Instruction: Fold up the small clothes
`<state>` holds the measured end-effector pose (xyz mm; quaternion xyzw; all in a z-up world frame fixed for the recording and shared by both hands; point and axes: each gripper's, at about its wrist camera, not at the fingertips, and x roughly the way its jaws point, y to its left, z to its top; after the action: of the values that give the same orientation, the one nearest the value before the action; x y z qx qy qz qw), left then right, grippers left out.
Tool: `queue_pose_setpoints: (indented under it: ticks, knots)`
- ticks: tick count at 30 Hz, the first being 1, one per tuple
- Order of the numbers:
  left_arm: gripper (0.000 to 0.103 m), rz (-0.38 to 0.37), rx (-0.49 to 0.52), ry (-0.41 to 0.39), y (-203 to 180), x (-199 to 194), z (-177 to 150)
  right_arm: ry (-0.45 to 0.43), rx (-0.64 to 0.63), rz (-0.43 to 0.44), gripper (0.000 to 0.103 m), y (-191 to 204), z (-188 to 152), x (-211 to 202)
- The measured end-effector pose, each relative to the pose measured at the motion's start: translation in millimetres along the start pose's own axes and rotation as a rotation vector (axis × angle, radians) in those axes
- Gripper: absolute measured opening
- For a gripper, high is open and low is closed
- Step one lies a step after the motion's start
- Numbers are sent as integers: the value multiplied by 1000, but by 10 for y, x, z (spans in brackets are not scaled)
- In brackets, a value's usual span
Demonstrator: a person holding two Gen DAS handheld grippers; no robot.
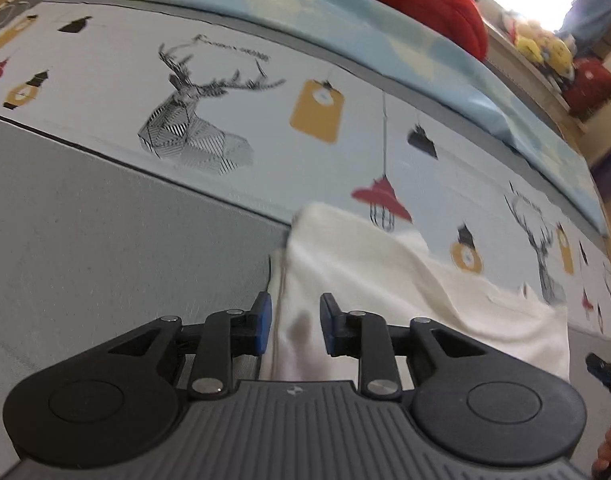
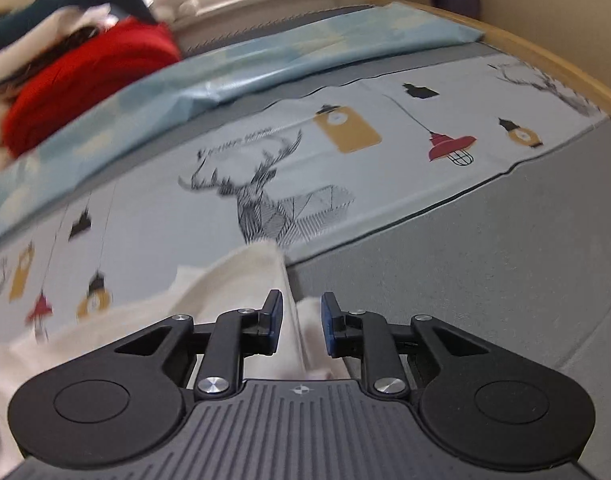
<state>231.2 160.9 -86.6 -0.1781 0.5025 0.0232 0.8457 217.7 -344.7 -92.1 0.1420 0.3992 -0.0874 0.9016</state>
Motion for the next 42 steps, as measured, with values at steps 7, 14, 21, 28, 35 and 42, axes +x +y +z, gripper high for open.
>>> queue_pose_setpoints:
  ticks: [7,14,21,28,35,42]
  knots:
    - [35,14,172,199,-26,51,-379,197,-80,78,25,-149,-315,-190]
    - [35,0,279,283,-12,-91,-748,374,-231,61,25,-179,-707,-327]
    - [4,-21,317,184,-29,-395,-834,324,-210,95,3,-254,-713,-671]
    - [6,27,351,259,127,-445,-1063,360,-187,77,3,-363,-753,-909]
    - [27,0,330,128,153,-573,-1010,258,-344,-130,7,-271,-755,-899]
    - [27,-4,215,24,23,-493,-746,98,-206,93,12,-184,-551,-986]
